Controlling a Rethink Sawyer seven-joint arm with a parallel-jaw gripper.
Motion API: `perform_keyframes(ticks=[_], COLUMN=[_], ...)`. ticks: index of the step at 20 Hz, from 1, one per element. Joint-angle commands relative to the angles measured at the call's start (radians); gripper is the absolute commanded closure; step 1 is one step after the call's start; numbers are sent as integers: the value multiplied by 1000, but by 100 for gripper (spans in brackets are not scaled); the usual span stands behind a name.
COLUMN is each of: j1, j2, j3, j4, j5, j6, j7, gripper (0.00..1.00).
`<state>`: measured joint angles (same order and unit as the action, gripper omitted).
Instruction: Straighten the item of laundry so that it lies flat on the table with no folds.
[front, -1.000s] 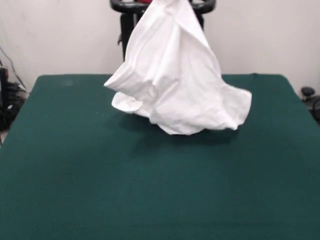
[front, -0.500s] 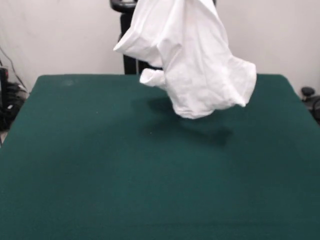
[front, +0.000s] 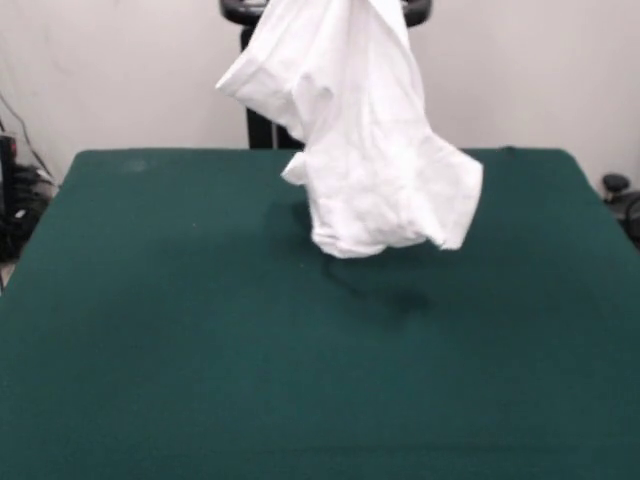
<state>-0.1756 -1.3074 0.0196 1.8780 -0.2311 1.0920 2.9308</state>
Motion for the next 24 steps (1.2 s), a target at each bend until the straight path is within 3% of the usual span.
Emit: perform_keyframes(ticks=[1,10,18,20,24], j1=[-7,93,154,162,182], j2=[-37,-56,47,39,24], j3=[88,96,141,151,159], j4=[288,349,347,353,334], j5=[89,178,287,354,383], j6=[-45,-69,-182,-158,-74], j7=[-426,-325,-271,-288,-246], gripper=[100,100,100,100,100])
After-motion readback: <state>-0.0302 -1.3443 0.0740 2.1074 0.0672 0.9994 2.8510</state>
